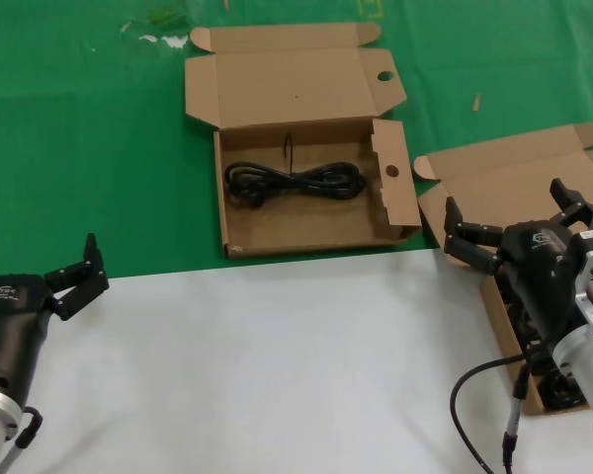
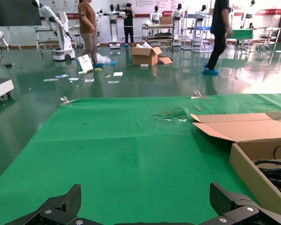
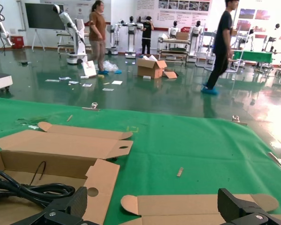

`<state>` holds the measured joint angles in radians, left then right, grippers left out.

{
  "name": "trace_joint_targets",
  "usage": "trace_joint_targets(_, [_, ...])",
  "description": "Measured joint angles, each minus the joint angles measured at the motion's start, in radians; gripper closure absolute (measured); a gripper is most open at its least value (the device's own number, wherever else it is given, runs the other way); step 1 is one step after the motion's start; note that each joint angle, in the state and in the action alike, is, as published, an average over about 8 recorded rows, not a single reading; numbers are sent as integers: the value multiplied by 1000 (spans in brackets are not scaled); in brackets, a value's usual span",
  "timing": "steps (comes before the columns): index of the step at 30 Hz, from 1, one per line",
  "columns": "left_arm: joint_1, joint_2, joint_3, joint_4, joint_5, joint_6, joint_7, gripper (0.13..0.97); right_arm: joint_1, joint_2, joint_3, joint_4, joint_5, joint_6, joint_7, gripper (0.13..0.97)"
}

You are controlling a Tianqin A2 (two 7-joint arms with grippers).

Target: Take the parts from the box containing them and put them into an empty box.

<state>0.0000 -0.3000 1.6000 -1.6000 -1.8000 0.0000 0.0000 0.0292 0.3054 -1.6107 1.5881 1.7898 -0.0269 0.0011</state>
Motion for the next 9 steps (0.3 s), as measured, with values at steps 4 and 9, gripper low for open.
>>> trace_joint_targets(4, [0,0,0,0,0,0,0,132,0,0,0,0,0,0,0,129])
trace_joint_targets(9, [0,0,0,0,0,0,0,132,0,0,0,0,0,0,0,129])
